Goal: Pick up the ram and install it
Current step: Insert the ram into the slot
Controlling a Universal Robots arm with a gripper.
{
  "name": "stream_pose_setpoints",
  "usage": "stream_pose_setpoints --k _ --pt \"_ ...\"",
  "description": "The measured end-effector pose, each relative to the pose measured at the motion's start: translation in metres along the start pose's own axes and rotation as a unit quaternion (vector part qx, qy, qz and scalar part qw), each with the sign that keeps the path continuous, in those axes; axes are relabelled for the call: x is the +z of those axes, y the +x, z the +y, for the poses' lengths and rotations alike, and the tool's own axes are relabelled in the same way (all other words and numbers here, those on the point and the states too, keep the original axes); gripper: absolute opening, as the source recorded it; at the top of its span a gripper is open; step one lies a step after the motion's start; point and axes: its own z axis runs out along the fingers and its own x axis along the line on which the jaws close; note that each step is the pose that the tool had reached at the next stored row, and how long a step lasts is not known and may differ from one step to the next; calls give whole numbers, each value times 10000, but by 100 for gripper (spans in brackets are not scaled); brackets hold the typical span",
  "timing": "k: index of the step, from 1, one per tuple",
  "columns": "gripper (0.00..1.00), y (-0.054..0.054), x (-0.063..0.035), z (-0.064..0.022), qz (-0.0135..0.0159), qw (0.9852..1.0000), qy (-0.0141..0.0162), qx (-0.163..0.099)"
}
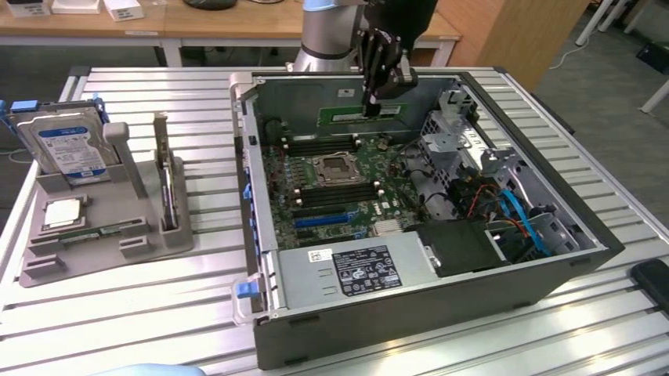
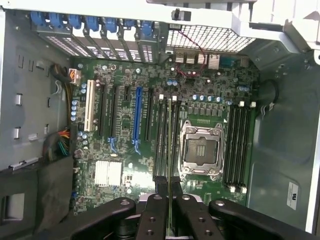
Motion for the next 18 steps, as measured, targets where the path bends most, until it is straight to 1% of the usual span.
stream_pose_setpoints --k 8,18 --pt "13 -8 67 9 -7 9997 1 241" --pt "13 -8 206 9 -12 9989 0 463"
